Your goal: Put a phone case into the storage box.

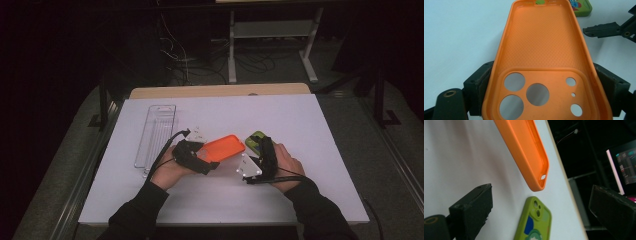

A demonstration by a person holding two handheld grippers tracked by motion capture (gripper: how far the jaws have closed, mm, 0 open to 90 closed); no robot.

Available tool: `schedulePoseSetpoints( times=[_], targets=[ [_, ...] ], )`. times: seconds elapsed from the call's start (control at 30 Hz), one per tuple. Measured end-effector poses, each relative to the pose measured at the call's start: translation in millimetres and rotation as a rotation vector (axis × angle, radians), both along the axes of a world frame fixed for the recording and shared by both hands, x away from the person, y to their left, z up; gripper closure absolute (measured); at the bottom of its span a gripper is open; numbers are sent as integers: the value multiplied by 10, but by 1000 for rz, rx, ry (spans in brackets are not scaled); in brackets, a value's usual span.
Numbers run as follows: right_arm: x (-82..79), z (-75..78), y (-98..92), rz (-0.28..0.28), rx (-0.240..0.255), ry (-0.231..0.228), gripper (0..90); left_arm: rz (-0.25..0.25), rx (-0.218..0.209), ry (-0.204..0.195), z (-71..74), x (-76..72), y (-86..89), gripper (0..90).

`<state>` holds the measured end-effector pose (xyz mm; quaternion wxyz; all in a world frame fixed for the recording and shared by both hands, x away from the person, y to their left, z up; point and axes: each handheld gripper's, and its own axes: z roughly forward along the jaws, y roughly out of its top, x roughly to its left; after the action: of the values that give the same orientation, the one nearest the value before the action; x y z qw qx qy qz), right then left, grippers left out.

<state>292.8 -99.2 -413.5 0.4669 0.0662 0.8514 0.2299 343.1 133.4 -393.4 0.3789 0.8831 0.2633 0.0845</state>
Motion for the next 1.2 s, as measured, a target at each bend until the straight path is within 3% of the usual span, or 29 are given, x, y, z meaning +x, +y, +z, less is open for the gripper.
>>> schedulePoseSetpoints(
  times=[0.1, 0.17, 0.3, 0.37, 0.6, 0.77, 0.93, 1.0, 1.2],
  targets=[
    [-29, -22, 29, 16, -46, -52, 41, 4, -2, 13, -1, -4, 0, 154],
    [-46, -48, 54, 15, -84, -87, 41, -11, 24, 14, 3, 5, 15, 154],
    [-64, -60, 81, 36, -117, -104, 41, -22, 25, 13, 6, 9, 17, 154],
    [-76, -72, 96, 35, -101, -112, 44, -30, 20, 17, 8, 10, 19, 154],
    [-91, -94, 161, 48, -129, -152, 60, -36, -6, 26, 19, 11, 32, 154],
    [-87, -94, 220, 49, -144, -194, 87, -39, 3, 23, 32, 25, 56, 154],
    [-61, -98, 271, 57, -144, -209, 137, -36, 0, 22, 38, 28, 74, 154],
    [-62, -120, 283, 41, -137, -193, 154, -40, 5, 20, 41, 35, 83, 154],
    [-40, -132, 321, 81, -162, -211, 269, -42, 5, 21, 38, 35, 83, 154]
  ],
)
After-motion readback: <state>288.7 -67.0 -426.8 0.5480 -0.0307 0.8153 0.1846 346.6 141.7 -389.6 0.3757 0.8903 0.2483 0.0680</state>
